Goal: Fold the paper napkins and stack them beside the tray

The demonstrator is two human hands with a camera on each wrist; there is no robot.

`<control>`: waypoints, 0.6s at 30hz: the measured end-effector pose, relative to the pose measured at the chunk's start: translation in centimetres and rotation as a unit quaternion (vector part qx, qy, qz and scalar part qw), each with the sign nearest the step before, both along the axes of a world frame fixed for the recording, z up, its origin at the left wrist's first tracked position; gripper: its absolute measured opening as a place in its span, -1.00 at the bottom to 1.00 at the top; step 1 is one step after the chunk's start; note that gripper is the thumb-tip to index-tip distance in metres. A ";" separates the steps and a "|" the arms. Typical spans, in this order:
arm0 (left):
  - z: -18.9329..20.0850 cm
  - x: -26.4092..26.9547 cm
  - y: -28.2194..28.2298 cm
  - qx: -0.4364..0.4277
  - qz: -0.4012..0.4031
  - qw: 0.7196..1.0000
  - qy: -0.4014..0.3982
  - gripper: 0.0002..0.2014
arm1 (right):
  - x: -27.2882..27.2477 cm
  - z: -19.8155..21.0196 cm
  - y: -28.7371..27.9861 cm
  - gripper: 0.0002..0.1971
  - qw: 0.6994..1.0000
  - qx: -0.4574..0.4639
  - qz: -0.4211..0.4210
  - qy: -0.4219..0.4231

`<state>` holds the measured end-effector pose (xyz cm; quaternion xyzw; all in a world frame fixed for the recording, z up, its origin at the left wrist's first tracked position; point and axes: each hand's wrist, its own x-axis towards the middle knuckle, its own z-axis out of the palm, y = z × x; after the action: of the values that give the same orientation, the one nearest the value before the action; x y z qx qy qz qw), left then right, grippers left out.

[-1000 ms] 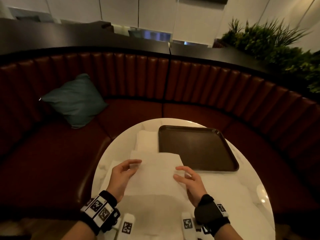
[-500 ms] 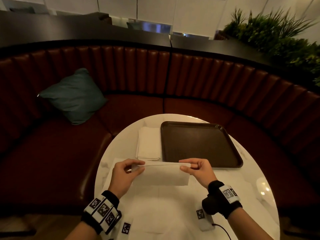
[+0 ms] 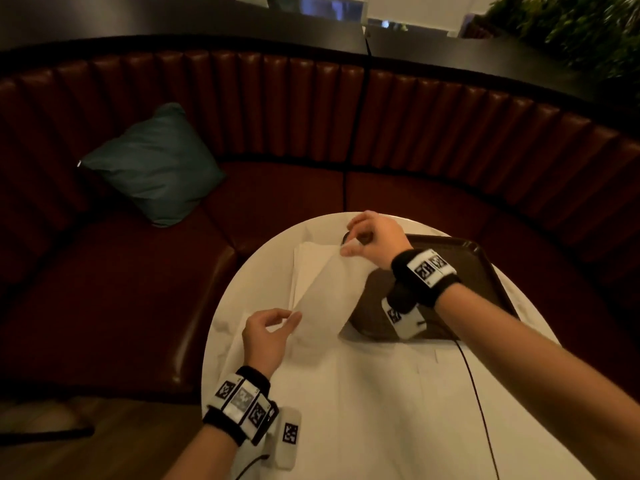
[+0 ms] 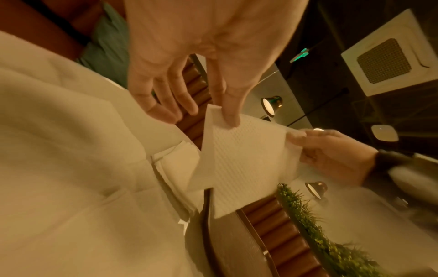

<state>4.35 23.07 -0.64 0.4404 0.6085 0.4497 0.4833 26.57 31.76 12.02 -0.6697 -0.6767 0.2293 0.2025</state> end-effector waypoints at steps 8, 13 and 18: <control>-1.1 2.9 5.2 -0.087 -0.025 0.994 -0.059 -0.83 | -3.3 -4.7 12.3 -0.73 0.991 -0.100 0.054 -0.075; -3.2 3.6 7.7 -0.138 -0.016 0.989 -0.060 -0.71 | -4.4 -9.9 15.6 -0.72 0.985 -0.124 0.066 -0.099; -5.0 3.9 8.9 -0.187 -0.022 0.981 -0.043 -0.68 | -4.5 -14.5 16.0 -0.51 0.980 -0.166 0.057 -0.092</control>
<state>8.26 31.96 -5.60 0.3357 0.6507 0.3361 0.5924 22.06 47.75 -2.47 -0.6723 -0.6821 0.2874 0.0119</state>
